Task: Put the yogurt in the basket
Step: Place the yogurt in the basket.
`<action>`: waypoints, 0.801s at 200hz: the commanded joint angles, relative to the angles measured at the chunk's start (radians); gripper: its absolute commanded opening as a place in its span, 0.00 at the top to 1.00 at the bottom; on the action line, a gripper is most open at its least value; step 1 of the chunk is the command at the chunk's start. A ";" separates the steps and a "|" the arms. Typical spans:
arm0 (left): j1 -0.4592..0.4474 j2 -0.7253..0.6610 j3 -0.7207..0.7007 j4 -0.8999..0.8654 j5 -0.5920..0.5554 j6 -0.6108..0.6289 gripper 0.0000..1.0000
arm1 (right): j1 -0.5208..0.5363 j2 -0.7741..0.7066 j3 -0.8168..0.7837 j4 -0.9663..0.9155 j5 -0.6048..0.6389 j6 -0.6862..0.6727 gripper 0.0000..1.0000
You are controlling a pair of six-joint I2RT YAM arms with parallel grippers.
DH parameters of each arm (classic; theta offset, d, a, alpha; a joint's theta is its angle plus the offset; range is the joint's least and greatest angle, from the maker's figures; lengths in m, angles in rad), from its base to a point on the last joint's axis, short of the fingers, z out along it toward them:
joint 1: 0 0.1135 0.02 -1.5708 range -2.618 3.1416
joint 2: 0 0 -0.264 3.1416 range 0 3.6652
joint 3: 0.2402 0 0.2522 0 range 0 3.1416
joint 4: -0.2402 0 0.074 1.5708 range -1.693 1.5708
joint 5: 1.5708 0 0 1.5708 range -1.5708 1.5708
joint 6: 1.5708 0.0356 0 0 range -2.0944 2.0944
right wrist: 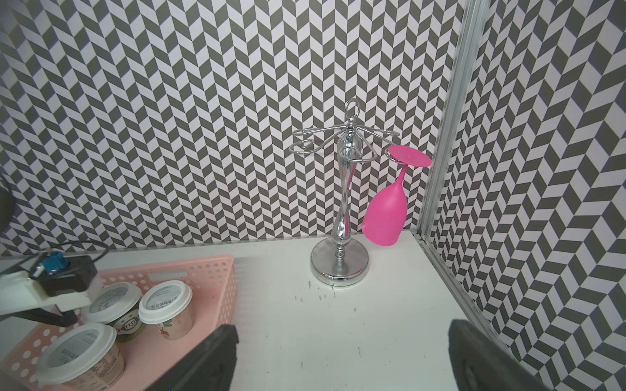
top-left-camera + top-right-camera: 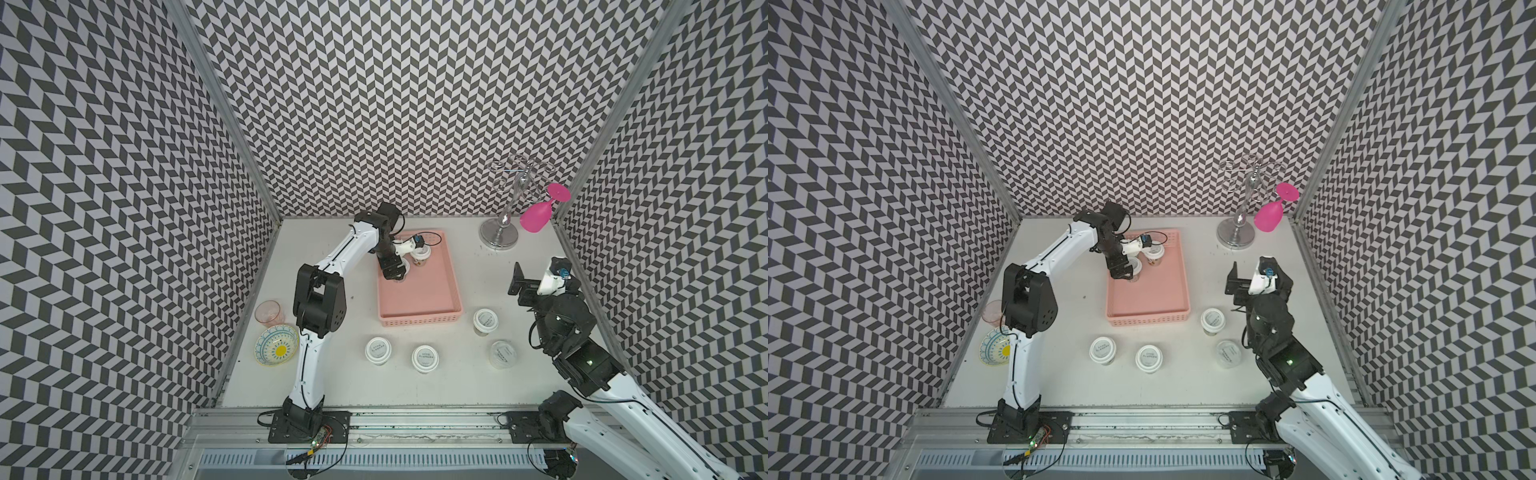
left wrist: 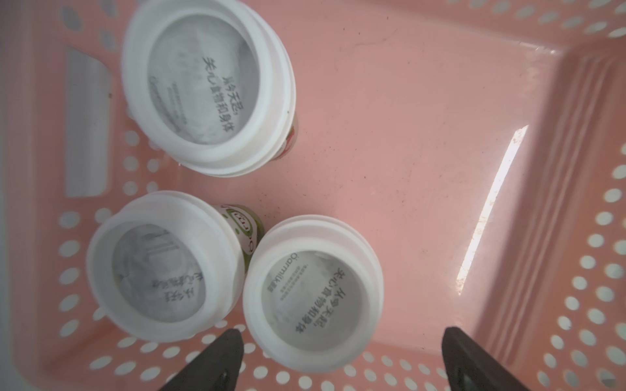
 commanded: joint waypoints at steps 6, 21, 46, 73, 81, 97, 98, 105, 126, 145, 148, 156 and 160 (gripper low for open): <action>-0.004 -0.107 0.023 -0.022 0.068 -0.032 0.02 | 0.005 -0.010 -0.009 0.045 0.010 -0.002 0.01; -0.004 -0.150 -0.004 0.006 0.086 -0.052 0.00 | 0.005 -0.004 -0.008 0.044 0.002 -0.001 0.00; -0.003 -0.228 -0.087 0.093 0.111 -0.091 0.00 | 0.006 -0.001 -0.006 0.037 -0.011 0.003 0.01; -0.002 -0.308 -0.187 0.234 0.129 -0.160 0.00 | 0.005 0.007 -0.005 0.041 -0.021 0.003 0.00; -0.001 -0.330 -0.217 0.274 0.133 -0.188 0.00 | 0.005 0.011 -0.005 0.040 -0.029 0.005 0.00; 0.003 -0.373 -0.275 0.365 0.140 -0.247 0.00 | 0.005 0.015 -0.003 0.033 -0.049 0.009 0.01; 0.003 -0.376 -0.279 0.371 0.140 -0.251 0.00 | 0.006 0.015 -0.002 0.033 -0.051 0.010 0.01; 0.006 -0.396 -0.307 0.415 0.141 -0.273 0.00 | 0.005 0.015 -0.004 0.033 -0.055 0.010 0.00; 0.010 -0.479 -0.421 0.558 0.129 -0.328 0.00 | 0.007 0.022 -0.007 0.040 -0.059 0.010 0.00; 0.010 -0.567 -0.548 0.684 0.114 -0.361 0.00 | 0.005 0.030 -0.002 0.033 -0.088 0.013 0.00; 0.009 -0.581 -0.564 0.702 0.110 -0.367 0.00 | 0.006 0.029 -0.002 0.032 -0.092 0.013 0.00; 0.009 -0.613 -0.606 0.750 0.095 -0.391 0.00 | 0.005 0.026 -0.003 0.032 -0.099 0.013 0.00; 0.010 -0.628 -0.627 0.776 0.088 -0.402 0.00 | 0.005 0.026 -0.003 0.035 -0.102 0.013 0.01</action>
